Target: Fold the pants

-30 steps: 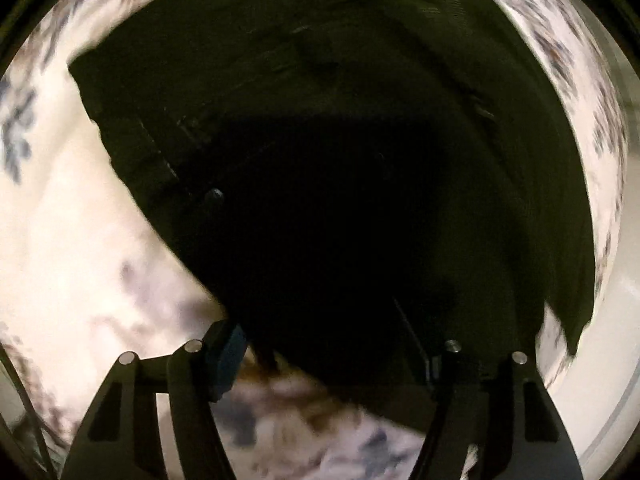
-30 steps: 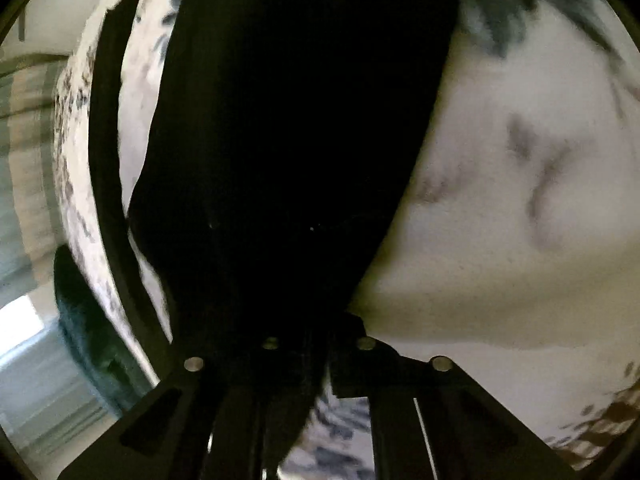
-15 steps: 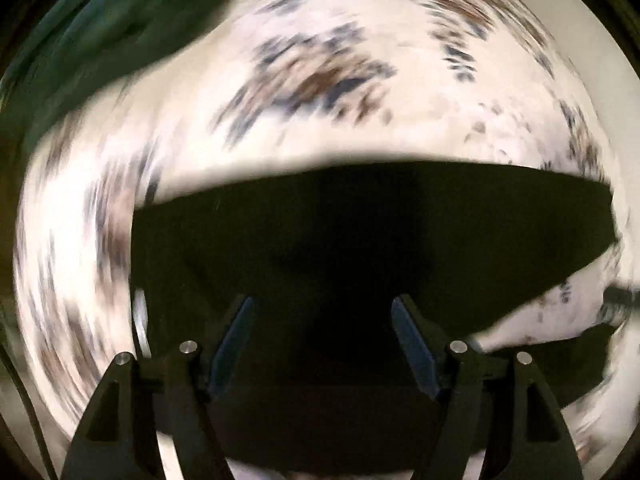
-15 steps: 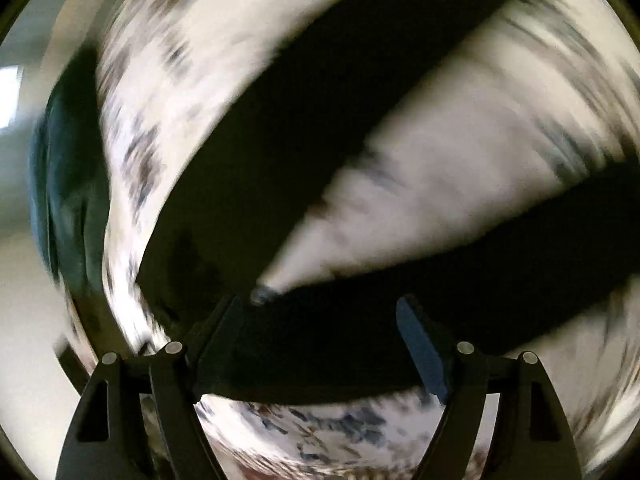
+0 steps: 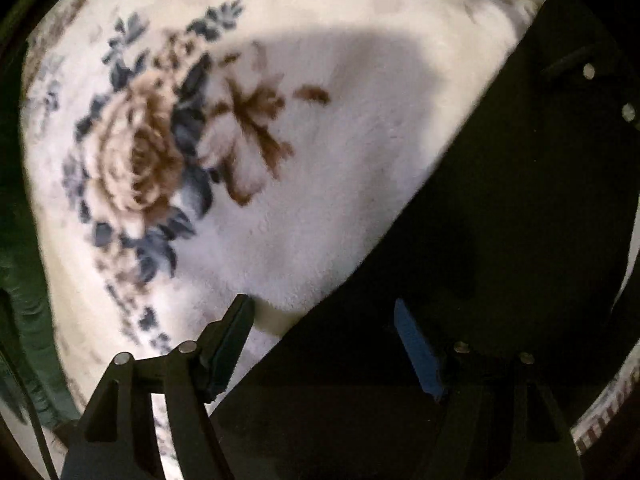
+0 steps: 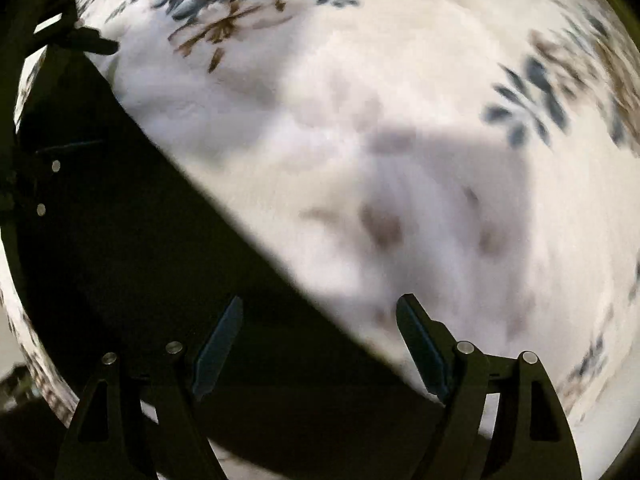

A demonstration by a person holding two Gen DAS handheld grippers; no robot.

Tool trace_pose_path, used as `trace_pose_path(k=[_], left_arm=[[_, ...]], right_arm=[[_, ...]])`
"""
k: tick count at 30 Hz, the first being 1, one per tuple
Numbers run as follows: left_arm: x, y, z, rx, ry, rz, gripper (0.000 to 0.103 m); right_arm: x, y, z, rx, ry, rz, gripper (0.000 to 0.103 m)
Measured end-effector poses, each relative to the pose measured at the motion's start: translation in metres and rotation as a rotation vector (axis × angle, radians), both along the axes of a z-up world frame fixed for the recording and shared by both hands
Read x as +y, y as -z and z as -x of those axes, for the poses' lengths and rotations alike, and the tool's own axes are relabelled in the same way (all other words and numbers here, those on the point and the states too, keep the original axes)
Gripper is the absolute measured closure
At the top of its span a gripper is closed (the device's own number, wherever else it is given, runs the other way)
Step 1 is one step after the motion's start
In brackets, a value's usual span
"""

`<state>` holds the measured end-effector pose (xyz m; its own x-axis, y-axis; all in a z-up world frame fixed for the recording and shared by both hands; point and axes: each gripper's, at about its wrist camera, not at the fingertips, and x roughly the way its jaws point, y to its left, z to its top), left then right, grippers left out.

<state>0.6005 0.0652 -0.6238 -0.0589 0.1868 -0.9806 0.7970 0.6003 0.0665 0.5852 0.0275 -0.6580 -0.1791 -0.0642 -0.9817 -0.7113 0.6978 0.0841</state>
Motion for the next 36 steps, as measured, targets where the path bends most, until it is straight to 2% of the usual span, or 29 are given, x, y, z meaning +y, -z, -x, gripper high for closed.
trace_pose_path(k=[3,6,9,10,12,13,14,16,17,18,20,24,27,30,32,34,35,36], left_arm=[[0.013,0.01,-0.01,0.05,-0.003,0.021,0.02],[0.022,0.022,-0.021,0.105,-0.026,0.03,0.02],[0.029,0.025,-0.02,0.115,-0.029,0.045,0.021],[0.028,0.026,-0.02,0.117,-0.031,0.051,0.024],[0.031,0.023,-0.021,0.142,-0.069,0.078,0.046],[0.029,0.021,-0.019,0.139,-0.079,0.075,0.052],[0.031,0.019,-0.017,0.13,-0.086,0.067,0.063],[0.035,0.015,-0.011,0.09,-0.085,0.044,0.075],[0.039,0.009,0.001,0.073,-0.091,0.043,0.083],[0.041,0.006,0.007,0.055,-0.083,0.046,0.088],[0.053,-0.007,0.016,0.03,-0.112,0.076,0.09],[0.077,-0.038,0.053,-0.008,-0.191,0.17,0.091],[0.1,-0.048,0.096,0.007,-0.29,0.236,0.091],[0.115,-0.044,0.171,0.009,-0.365,0.256,0.092],[0.125,-0.029,0.224,0.023,-0.423,0.245,0.092],[0.135,-0.012,0.265,0.044,-0.5,0.243,0.091],[0.141,-0.007,0.275,0.047,-0.551,0.24,0.089],[0.149,-0.002,0.281,0.062,-0.623,0.247,0.089]], right_arm=[[-0.003,0.01,-0.004,0.05,-0.055,-0.012,0.02],[-0.01,0.011,-0.012,0.103,-0.066,-0.024,0.019],[-0.017,0.007,-0.013,0.153,-0.11,-0.04,0.019],[-0.017,0.006,-0.012,0.172,-0.133,-0.045,0.019],[-0.022,0.002,-0.005,0.192,-0.186,-0.045,0.024],[-0.025,0.0,-0.004,0.178,-0.196,-0.041,0.027],[-0.028,-0.002,-0.004,0.161,-0.195,-0.034,0.032],[-0.037,-0.012,-0.005,0.127,-0.18,-0.045,0.055],[-0.042,-0.02,-0.002,0.11,-0.174,-0.065,0.075],[-0.049,-0.03,0.002,0.073,-0.174,-0.07,0.083],[-0.056,-0.044,0.013,0.01,-0.168,-0.06,0.091],[-0.08,-0.081,0.034,-0.078,-0.09,-0.092,0.095],[-0.095,-0.108,0.086,-0.126,-0.079,-0.138,0.097],[-0.116,-0.125,0.148,-0.118,-0.042,-0.183,0.098],[-0.11,-0.126,0.207,-0.053,-0.017,-0.21,0.099],[-0.124,-0.115,0.244,0.031,0.031,-0.213,0.099],[-0.115,-0.107,0.263,0.085,0.06,-0.202,0.099],[-0.113,-0.102,0.282,0.092,0.101,-0.174,0.096]])
